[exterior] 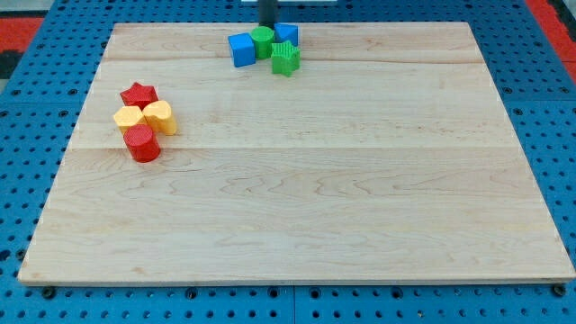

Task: Separate the green blocks from each other

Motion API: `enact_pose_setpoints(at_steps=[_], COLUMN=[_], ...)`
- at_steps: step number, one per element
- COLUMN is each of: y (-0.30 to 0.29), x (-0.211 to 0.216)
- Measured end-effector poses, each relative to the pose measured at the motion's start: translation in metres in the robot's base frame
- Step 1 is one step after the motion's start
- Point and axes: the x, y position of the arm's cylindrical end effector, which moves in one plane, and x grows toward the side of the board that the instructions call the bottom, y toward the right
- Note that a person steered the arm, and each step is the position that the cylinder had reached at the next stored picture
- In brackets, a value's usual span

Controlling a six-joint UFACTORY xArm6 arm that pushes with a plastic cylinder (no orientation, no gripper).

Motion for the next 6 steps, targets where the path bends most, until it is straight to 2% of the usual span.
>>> enact_pose_setpoints(at_steps=[1,2,4,5,6], y=[-0.025,-0.014,0.008,0.042,0.062], x=[0.0,0.007,0.085,0.119,0.177])
